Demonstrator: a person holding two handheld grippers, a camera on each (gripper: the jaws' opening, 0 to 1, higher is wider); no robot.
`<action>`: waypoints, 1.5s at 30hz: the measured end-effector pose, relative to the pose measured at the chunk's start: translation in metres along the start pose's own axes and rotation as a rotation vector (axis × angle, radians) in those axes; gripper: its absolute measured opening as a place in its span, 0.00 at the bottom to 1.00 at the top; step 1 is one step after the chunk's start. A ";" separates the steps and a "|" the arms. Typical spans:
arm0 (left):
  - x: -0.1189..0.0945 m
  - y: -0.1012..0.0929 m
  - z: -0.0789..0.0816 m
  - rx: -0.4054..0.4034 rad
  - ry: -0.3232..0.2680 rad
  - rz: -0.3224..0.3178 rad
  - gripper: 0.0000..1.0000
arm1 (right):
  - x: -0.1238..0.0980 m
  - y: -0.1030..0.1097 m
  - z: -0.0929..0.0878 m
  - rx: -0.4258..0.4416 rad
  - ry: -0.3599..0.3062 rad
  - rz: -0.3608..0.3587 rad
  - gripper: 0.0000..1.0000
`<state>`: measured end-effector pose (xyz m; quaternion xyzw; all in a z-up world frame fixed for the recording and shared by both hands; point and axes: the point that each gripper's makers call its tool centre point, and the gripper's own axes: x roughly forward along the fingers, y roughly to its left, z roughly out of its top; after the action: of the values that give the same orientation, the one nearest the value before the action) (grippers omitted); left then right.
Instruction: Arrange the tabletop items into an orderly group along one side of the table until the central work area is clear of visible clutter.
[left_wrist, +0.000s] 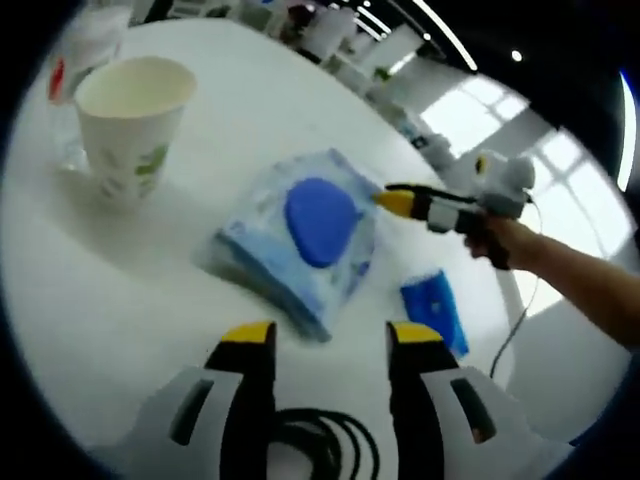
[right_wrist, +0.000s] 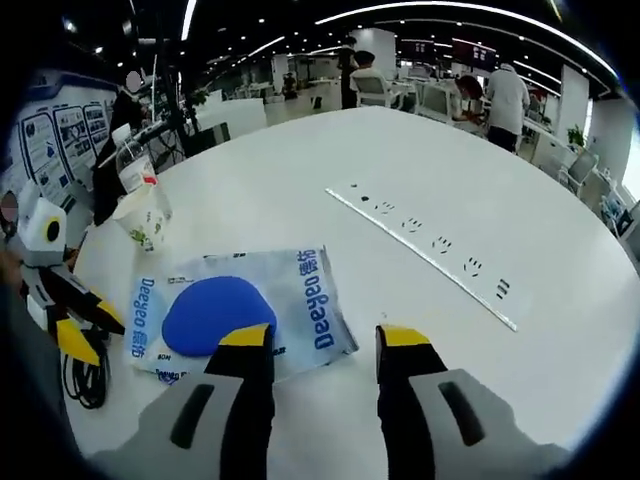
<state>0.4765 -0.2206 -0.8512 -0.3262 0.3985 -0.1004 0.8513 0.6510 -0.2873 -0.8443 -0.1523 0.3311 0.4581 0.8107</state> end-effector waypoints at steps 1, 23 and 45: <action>0.002 0.000 -0.001 0.003 0.006 0.004 0.36 | 0.002 -0.002 -0.001 0.021 0.000 -0.010 0.36; 0.019 0.016 -0.004 -0.088 0.032 0.040 0.11 | 0.000 0.008 -0.006 0.061 0.016 0.028 0.00; 0.004 0.017 0.008 -0.058 0.024 0.062 0.00 | -0.045 0.017 -0.007 0.123 -0.016 0.014 0.00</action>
<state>0.4835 -0.2053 -0.8602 -0.3373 0.4213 -0.0664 0.8393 0.6181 -0.3111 -0.8182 -0.0962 0.3531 0.4441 0.8179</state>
